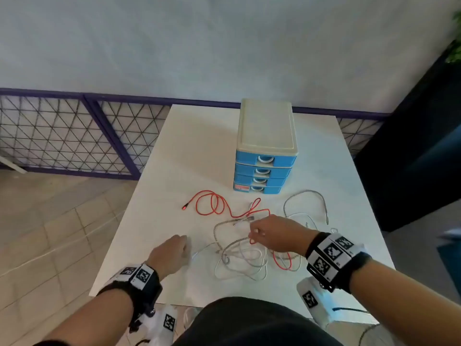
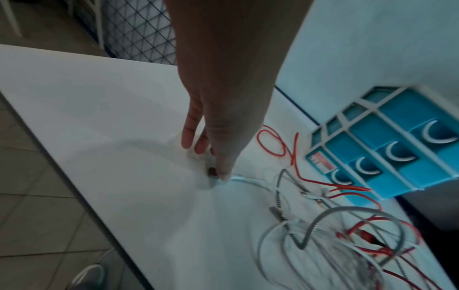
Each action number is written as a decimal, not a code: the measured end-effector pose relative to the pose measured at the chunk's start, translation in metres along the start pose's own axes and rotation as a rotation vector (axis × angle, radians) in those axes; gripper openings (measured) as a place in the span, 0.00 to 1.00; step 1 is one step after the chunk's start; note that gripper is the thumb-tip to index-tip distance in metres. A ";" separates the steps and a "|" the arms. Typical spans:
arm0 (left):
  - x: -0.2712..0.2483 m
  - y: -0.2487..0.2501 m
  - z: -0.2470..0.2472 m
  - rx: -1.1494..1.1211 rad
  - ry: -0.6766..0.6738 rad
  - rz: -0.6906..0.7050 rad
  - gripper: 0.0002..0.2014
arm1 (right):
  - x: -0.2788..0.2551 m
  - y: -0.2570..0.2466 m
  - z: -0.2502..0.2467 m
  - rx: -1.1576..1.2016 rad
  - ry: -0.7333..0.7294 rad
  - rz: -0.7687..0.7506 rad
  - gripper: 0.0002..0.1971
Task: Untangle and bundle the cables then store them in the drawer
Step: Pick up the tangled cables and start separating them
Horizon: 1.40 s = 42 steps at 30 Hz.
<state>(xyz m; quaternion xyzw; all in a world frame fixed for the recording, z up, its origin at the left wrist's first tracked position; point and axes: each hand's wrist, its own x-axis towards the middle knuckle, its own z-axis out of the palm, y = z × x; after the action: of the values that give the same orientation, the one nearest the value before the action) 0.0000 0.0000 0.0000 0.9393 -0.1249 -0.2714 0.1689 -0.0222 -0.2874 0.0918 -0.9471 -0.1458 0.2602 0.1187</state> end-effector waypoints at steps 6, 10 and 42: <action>0.003 0.003 0.004 -0.112 -0.030 0.043 0.11 | 0.007 0.000 -0.016 0.084 0.079 -0.024 0.13; 0.014 0.038 -0.029 -0.284 0.135 0.177 0.10 | 0.018 0.004 -0.023 0.217 0.184 -0.071 0.11; 0.057 0.149 -0.106 -0.331 0.083 0.507 0.07 | 0.006 0.029 -0.049 0.746 0.454 0.143 0.12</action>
<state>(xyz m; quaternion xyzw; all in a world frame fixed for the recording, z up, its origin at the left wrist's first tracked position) 0.0835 -0.1278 0.1150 0.8481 -0.3025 -0.1984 0.3871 0.0147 -0.3194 0.1218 -0.8802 0.0536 0.0879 0.4633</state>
